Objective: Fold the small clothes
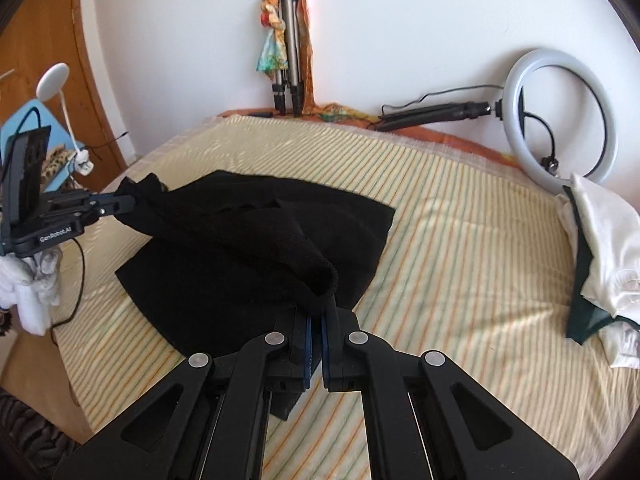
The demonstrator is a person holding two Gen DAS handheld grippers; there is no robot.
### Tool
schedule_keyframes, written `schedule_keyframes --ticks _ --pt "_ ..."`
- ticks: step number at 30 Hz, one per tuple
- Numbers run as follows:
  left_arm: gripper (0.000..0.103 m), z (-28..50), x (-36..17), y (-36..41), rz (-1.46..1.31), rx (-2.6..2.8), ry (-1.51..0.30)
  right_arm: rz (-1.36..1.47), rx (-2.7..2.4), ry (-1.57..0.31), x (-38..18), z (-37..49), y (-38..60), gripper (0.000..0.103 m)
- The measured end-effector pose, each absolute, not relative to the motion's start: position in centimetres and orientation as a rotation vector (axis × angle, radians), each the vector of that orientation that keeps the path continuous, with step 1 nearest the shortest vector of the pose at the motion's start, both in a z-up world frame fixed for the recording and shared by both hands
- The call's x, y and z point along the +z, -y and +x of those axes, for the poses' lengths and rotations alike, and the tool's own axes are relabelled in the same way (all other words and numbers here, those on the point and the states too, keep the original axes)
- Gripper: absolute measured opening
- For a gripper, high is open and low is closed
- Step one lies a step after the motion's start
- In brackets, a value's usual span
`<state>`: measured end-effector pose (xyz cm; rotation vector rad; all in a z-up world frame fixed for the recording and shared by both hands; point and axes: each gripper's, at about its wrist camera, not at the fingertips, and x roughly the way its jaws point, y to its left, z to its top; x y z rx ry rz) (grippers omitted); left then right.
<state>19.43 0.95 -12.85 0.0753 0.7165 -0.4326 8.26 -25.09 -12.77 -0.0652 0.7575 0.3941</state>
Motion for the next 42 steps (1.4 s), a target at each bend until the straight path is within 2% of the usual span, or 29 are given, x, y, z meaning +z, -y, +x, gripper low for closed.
schedule_keyframes --ticks 9,10,12,14,16,18,20,21,26,27,28,29,30,32,37,42 --pt "0.003 13.2 -15.3 -1.4 0.239 -0.517 -0.772 -0.165 0.399 -0.782 -14.7 4.1 25.9 0.004" --pt "0.004 12.5 -15.5 -1.7 0.253 -0.524 -0.776 -0.16 0.392 -0.789 -14.9 3.8 26.3 0.007" --pt "0.005 11.2 -15.6 -2.4 0.271 -0.517 -0.781 -0.104 0.402 -0.817 -15.2 3.2 27.3 0.019" --pt "0.007 10.7 -15.4 -3.4 0.238 -0.511 -0.792 0.007 0.415 -0.83 -15.3 3.0 28.7 0.035" --pt "0.018 11.5 -15.2 -4.7 0.139 -0.496 -0.834 0.165 0.446 -0.847 -15.6 3.4 30.3 0.039" --pt "0.04 13.1 -15.2 -5.8 -0.018 -0.501 -0.897 0.355 0.465 -0.883 -16.4 4.3 31.7 0.041" --pt "0.049 14.7 -15.7 -6.3 -0.181 -0.531 -0.973 0.487 0.46 -0.919 -17.5 5.1 32.3 0.041" --pt "0.049 15.5 -16.0 -6.3 -0.243 -0.541 -1.003 0.542 0.46 -0.945 -18.2 5.6 32.4 0.041" --pt "0.049 17.4 -17.4 -5.6 -0.427 -0.581 -1.087 0.649 0.489 -1.004 -20.0 6.1 31.1 0.041" --pt "0.042 17.6 -17.7 -5.3 -0.448 -0.586 -1.102 0.662 0.498 -1.005 -20.2 6.1 30.8 0.041" --pt "0.031 17.8 -17.9 -5.0 -0.445 -0.582 -1.108 0.672 0.499 -1.003 -20.2 6.1 30.7 0.031" --pt "0.004 18.0 -18.0 -4.7 -0.427 -0.568 -1.116 0.684 0.501 -1.01 -20.3 6.1 30.5 0.015" --pt "0.003 18.2 -18.2 -4.7 -0.426 -0.565 -1.122 0.702 0.505 -1.017 -20.3 6.2 30.5 0.008" --pt "0.003 18.4 -17.9 -5.2 -0.466 -0.579 -1.118 0.719 0.493 -1.014 -20.0 6.3 30.7 0.005" --pt "0.003 18.8 -15.5 -7.4 -0.518 -0.592 -1.062 0.756 0.528 -0.936 -16.8 5.1 32.0 0.004" --pt "0.003 18.6 -17.2 -6.9 -0.452 -0.576 -1.118 0.687 0.51 -0.984 -17.1 4.1 31.0 0.004"
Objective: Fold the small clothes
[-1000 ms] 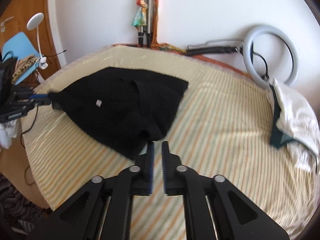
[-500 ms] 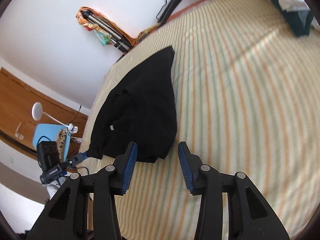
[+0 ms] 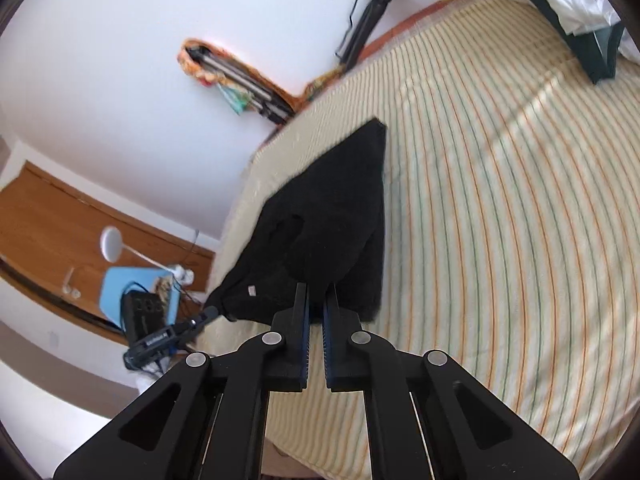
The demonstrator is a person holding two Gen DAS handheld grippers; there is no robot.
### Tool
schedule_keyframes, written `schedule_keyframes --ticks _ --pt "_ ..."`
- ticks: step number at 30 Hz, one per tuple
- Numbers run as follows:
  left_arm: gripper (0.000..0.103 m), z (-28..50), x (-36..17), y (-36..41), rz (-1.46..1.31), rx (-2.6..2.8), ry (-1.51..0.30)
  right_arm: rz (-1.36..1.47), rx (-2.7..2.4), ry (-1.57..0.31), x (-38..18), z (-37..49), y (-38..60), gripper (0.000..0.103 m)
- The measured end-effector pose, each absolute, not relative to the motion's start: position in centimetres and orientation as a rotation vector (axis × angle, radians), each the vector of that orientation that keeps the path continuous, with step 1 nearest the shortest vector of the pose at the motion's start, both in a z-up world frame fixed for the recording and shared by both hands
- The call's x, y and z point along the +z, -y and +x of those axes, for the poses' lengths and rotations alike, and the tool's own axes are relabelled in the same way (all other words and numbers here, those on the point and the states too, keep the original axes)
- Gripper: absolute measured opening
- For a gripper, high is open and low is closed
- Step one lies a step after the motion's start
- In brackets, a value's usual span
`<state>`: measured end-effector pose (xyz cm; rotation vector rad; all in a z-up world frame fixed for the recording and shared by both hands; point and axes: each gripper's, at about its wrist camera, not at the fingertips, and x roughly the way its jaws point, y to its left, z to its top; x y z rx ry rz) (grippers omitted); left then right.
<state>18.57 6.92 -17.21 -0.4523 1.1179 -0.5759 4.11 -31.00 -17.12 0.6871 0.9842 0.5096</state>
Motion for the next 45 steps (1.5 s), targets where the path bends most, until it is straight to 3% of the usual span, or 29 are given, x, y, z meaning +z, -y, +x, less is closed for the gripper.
schedule_keyframes --ticks 3,7,9,11,18,29,31,34,41,45 --pt "0.003 18.0 -18.4 -6.4 -0.395 -0.552 -1.15 0.632 0.496 -1.062 -18.6 4.0 30.0 0.008" --pt "0.011 17.0 -18.0 -6.9 -0.317 -0.551 -1.163 0.42 0.471 -1.087 -18.2 3.3 29.3 0.011" --pt "0.019 16.5 -16.9 -7.5 -0.282 -0.548 -1.129 0.38 0.494 -1.055 -17.2 3.0 29.7 0.022" --pt "0.02 16.5 -16.0 -7.7 -0.252 -0.539 -1.098 0.374 0.505 -0.997 -15.9 3.3 30.7 0.034" --pt "0.02 21.9 -13.5 -5.7 -0.202 -0.5 -0.999 0.487 0.512 -0.943 -15.4 10.7 32.9 0.036" --pt "0.02 31.6 -16.9 -1.7 -0.203 -0.488 -0.981 0.639 0.529 -1.027 -19.7 21.6 31.0 0.037" --pt "0.02 32.2 -17.7 -1.6 -0.217 -0.472 -0.994 0.662 0.532 -1.026 -20.0 22.1 30.9 0.036" --pt "0.02 32.7 -18.9 -2.1 -0.237 -0.428 -0.996 0.643 0.531 -1.018 -19.8 22.6 30.2 0.006" --pt "0.02 32.8 -19.5 -2.8 -0.221 -0.317 -0.977 0.621 0.366 -0.988 -20.0 22.9 30.6 0.002" --pt "0.02 32.0 -18.7 -2.9 -0.202 -0.314 -0.968 0.564 0.362 -0.966 -18.7 22.1 30.3 0.007"
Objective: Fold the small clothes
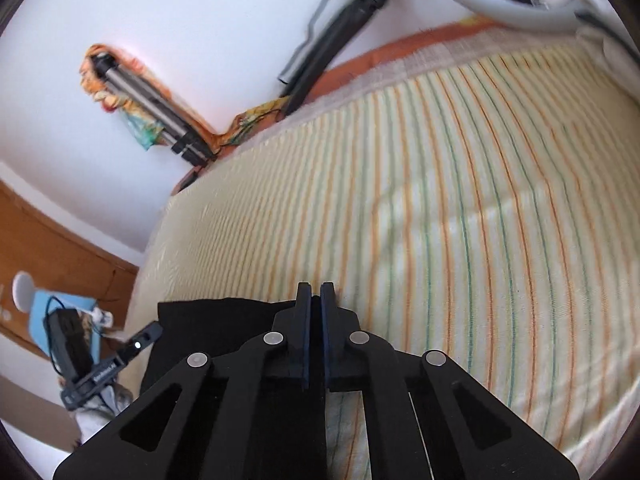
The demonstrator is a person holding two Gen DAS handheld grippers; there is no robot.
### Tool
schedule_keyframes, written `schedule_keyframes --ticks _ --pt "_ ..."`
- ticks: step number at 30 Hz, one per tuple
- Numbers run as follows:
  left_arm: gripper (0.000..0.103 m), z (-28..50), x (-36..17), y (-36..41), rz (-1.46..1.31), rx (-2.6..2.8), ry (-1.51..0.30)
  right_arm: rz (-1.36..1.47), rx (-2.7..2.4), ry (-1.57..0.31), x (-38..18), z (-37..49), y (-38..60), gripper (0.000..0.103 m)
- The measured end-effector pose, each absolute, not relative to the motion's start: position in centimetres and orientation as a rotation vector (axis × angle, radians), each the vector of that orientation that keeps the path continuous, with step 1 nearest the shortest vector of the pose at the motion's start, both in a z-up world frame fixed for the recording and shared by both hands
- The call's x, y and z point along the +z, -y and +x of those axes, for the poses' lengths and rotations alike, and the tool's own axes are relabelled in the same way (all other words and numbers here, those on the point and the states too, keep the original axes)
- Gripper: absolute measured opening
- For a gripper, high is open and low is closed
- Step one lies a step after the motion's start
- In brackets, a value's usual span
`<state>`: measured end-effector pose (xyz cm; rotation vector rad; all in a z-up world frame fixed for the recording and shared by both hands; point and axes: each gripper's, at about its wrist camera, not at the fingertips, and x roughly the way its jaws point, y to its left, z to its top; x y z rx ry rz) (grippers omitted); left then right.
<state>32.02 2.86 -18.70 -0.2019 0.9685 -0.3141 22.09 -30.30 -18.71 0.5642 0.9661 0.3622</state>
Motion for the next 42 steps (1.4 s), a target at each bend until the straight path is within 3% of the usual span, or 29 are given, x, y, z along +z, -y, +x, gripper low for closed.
schedule_keyframes --ticks 2,4,6,7,17,32,34,36,37,39,40,42 --pt "0.02 31.0 -18.1 -3.6 -0.23 -0.337 -0.972 0.587 0.389 -0.974 -18.5 21.5 30.9 0.022" --pt "0.024 29.3 -17.5 -4.8 -0.258 -0.353 -0.987 0.585 0.396 -0.959 -17.9 20.0 31.9 0.03" --pt "0.049 27.2 -17.2 -6.2 -0.329 -0.366 -1.013 0.584 0.409 -0.962 -17.9 18.9 32.7 0.03" --pt "0.052 26.1 -17.1 -6.8 -0.382 -0.373 -1.028 0.595 0.416 -0.968 -18.0 18.3 33.2 0.03" --pt "0.054 19.4 -19.6 -8.7 -0.737 -0.415 -1.189 0.687 0.474 -1.004 -19.7 16.2 34.9 0.04" --pt "0.057 22.1 -19.6 -4.3 -0.697 -0.471 -1.16 0.681 0.521 -1.003 -19.9 20.9 31.3 0.042" --pt "0.053 22.4 -19.6 -3.5 -0.666 -0.475 -1.153 0.653 0.539 -1.0 -19.7 21.1 30.3 0.042" --pt "0.033 22.6 -19.9 -2.9 -0.636 -0.47 -1.161 0.639 0.56 -1.006 -19.7 21.3 29.7 0.042" --pt "0.03 22.7 -20.1 -2.5 -0.618 -0.469 -1.165 0.628 0.562 -1.009 -19.7 21.4 29.4 0.04" --pt "0.013 22.8 -20.1 -2.1 -0.591 -0.452 -1.159 0.595 0.557 -1.023 -19.6 21.4 28.7 0.03" --pt "0.012 22.8 -20.2 -2.2 -0.599 -0.45 -1.16 0.574 0.549 -1.033 -19.5 21.4 28.4 0.015" --pt "0.008 22.6 -20.2 -2.3 -0.603 -0.441 -1.154 0.558 0.548 -1.033 -19.2 21.3 28.0 0.009"
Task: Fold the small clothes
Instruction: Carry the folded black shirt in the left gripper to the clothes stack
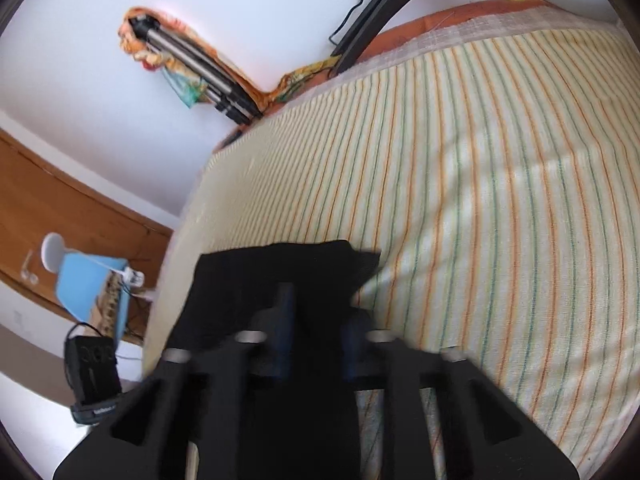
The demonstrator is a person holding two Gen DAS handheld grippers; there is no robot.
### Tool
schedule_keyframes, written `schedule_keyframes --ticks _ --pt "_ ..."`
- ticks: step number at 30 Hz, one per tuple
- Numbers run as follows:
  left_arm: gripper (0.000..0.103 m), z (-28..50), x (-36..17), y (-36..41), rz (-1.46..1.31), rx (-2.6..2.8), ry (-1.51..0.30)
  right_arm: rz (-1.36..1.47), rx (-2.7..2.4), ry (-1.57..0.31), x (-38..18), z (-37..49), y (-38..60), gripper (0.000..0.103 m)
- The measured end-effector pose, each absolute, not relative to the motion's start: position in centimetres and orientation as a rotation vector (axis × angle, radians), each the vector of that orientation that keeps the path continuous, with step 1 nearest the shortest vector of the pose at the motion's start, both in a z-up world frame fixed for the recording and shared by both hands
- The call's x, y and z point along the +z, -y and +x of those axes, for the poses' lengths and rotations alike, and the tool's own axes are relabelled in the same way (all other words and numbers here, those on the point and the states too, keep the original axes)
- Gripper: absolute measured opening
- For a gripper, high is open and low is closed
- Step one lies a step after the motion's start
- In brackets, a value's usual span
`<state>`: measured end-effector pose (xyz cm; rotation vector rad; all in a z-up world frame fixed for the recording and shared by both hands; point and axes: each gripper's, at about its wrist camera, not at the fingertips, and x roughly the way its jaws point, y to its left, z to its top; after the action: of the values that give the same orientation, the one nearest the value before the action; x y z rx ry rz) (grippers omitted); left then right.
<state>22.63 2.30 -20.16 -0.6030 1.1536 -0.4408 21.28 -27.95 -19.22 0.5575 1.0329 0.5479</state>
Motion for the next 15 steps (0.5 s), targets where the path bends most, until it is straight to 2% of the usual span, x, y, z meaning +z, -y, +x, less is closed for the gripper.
schedule_keyframes --ticks 2,15 --pt "0.007 22.4 -19.7 -1.9 -0.58 -0.445 -1.135 0.51 0.536 -1.009 -18.2 20.8 27.4 0.006" --pt "0.007 22.0 -14.6 1.5 -0.494 -0.527 -1.034 0.384 0.494 -0.906 -11.9 18.8 27.7 0.004"
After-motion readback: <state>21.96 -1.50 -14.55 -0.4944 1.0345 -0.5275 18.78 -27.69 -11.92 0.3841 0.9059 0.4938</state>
